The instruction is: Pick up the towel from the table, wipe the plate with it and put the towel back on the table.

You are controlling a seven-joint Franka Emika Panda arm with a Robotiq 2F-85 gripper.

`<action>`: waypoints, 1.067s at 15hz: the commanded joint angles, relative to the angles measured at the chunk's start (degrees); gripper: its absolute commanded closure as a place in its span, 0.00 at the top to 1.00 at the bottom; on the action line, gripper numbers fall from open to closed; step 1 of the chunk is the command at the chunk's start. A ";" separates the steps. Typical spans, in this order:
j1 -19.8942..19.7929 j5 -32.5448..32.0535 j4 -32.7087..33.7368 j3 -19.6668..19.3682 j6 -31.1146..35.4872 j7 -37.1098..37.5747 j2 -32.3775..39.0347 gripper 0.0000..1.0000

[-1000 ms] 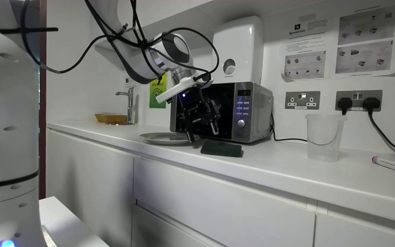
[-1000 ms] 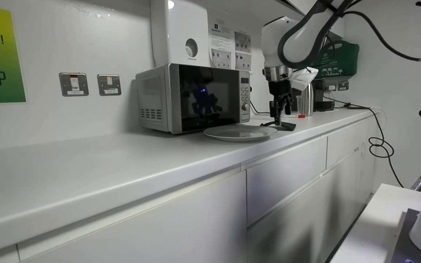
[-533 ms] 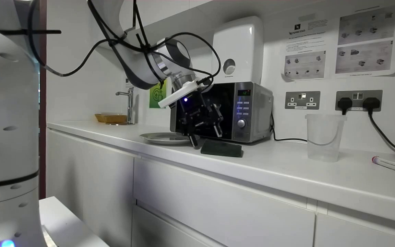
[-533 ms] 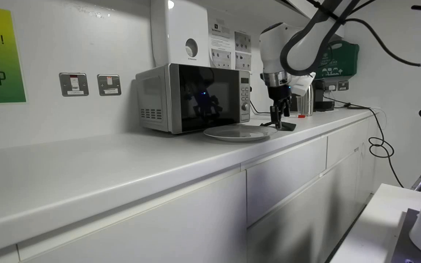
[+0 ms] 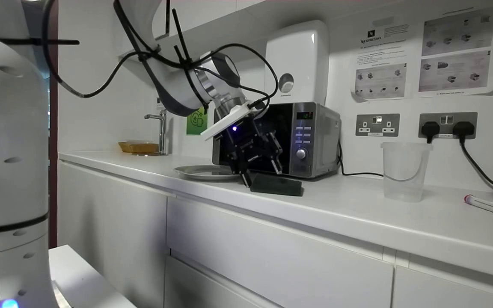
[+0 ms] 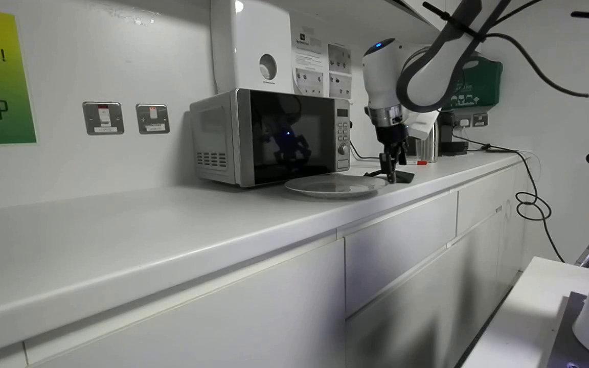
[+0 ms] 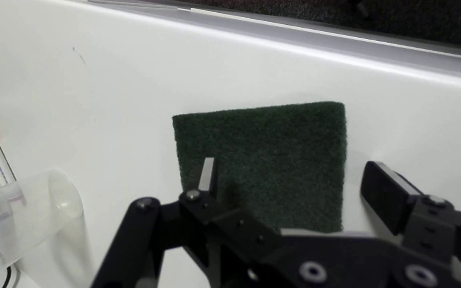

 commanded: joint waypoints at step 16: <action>0.46 0.04 2.75 -2.88 0.83 1.35 1.26 0.01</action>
